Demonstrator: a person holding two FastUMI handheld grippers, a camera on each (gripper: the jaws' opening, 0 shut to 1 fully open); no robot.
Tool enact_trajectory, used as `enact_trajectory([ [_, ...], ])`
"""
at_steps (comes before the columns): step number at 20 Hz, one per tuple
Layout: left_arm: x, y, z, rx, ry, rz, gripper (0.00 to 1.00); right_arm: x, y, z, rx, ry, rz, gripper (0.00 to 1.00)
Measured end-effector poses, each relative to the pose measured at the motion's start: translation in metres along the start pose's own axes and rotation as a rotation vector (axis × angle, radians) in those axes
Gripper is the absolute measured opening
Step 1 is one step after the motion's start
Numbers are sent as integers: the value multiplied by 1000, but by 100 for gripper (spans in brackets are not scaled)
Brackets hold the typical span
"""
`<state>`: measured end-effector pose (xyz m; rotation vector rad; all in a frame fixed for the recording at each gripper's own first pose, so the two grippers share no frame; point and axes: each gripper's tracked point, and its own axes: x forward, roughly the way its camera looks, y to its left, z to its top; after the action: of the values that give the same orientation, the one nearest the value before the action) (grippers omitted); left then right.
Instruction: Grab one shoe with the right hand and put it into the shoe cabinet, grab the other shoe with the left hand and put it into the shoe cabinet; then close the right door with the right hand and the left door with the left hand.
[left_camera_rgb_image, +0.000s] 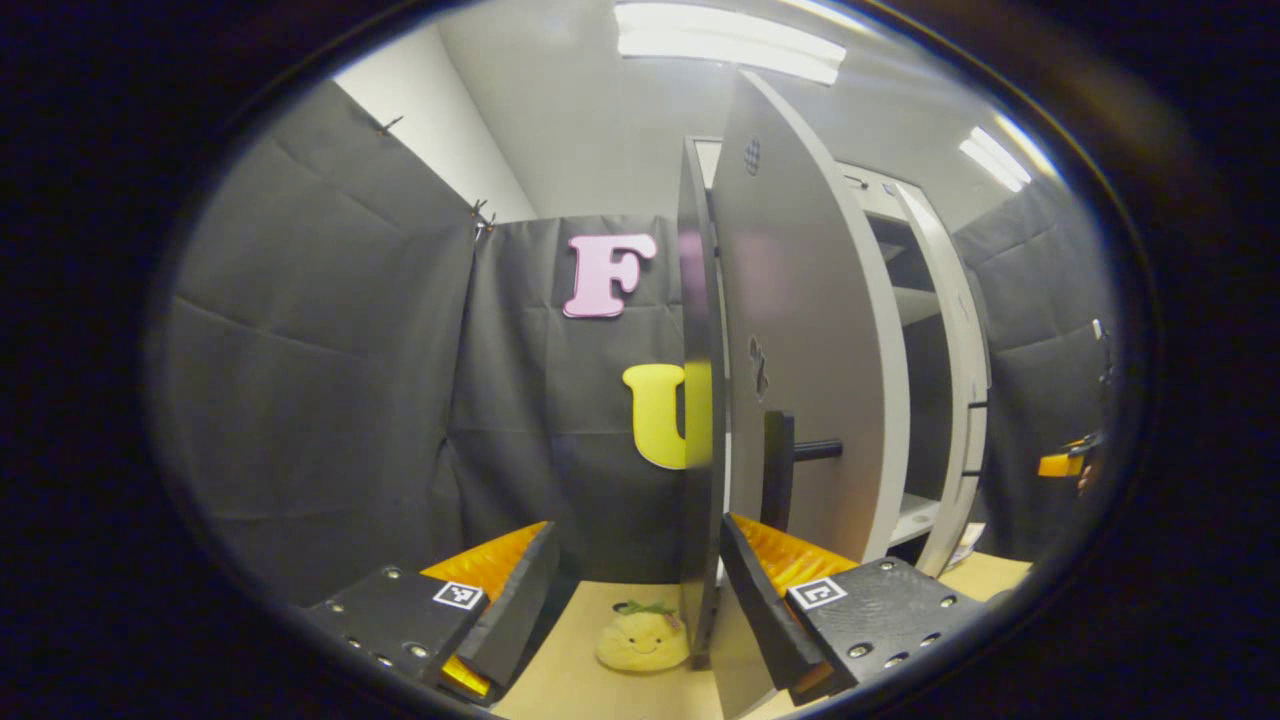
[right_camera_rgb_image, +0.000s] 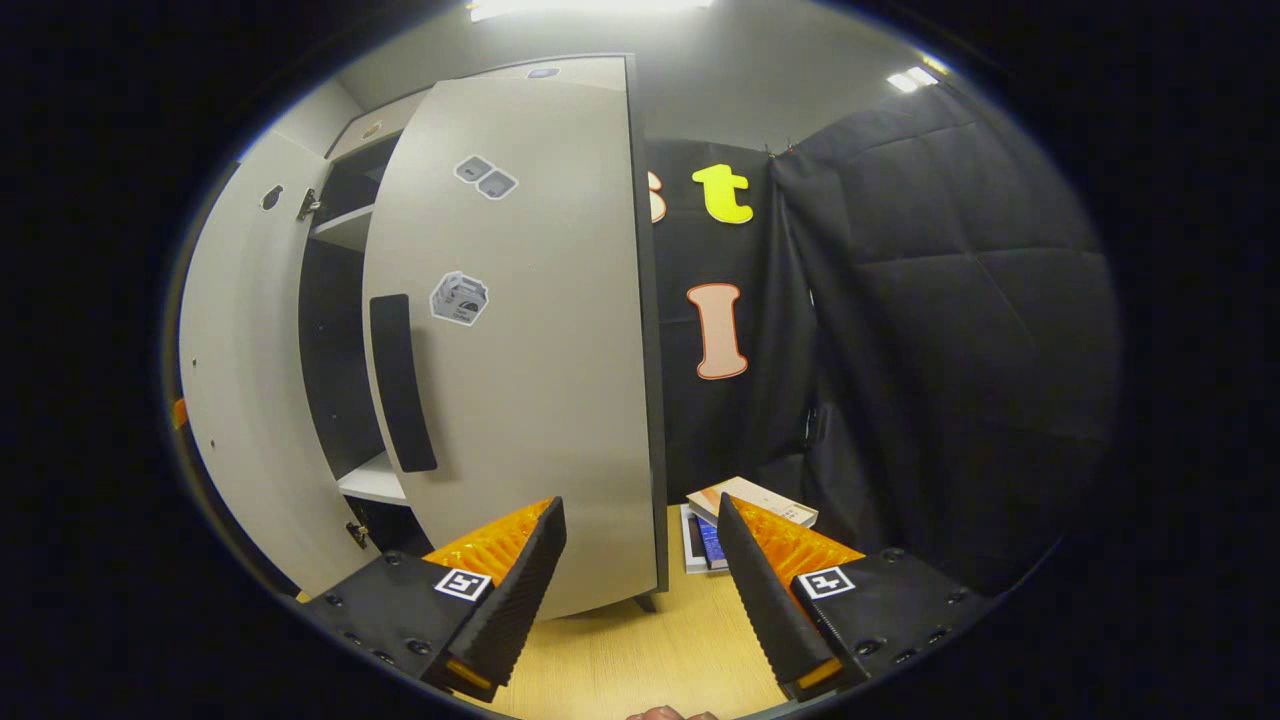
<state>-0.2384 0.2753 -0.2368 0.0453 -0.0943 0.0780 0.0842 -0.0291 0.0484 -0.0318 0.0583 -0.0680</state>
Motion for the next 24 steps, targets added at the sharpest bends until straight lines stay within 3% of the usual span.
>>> enact_trajectory([
  [5, 0, -14, -1, 16, 7, -63, 92, 6, 9, -1, -18, -1, 17, 95],
  [10, 5, -65, -1, -24, 25, -170, 95, 11, 8, -1, -1, -4, 9, 95],
  [11, 7, -76, -3, -44, 29, -183, 92, 10, 6, -2, -1, -4, 5, 95],
  [14, 20, -99, -2, -52, 28, -173, 92, 5, -3, -4, -2, -5, -12, 95],
  [17, 32, -128, 2, -27, 9, -186, 92, -3, -26, -8, 1, -3, -59, 95],
  [18, 37, -141, 1, -22, 9, -201, 96, -5, -34, -12, 6, 2, -75, 95],
  [21, 51, -185, -2, -7, 12, -285, 95, -19, -75, -18, 2, 15, -172, 92],
  [24, 60, -209, -7, -3, 12, -315, 96, -33, -101, -23, 39, 10, -238, 95],
])
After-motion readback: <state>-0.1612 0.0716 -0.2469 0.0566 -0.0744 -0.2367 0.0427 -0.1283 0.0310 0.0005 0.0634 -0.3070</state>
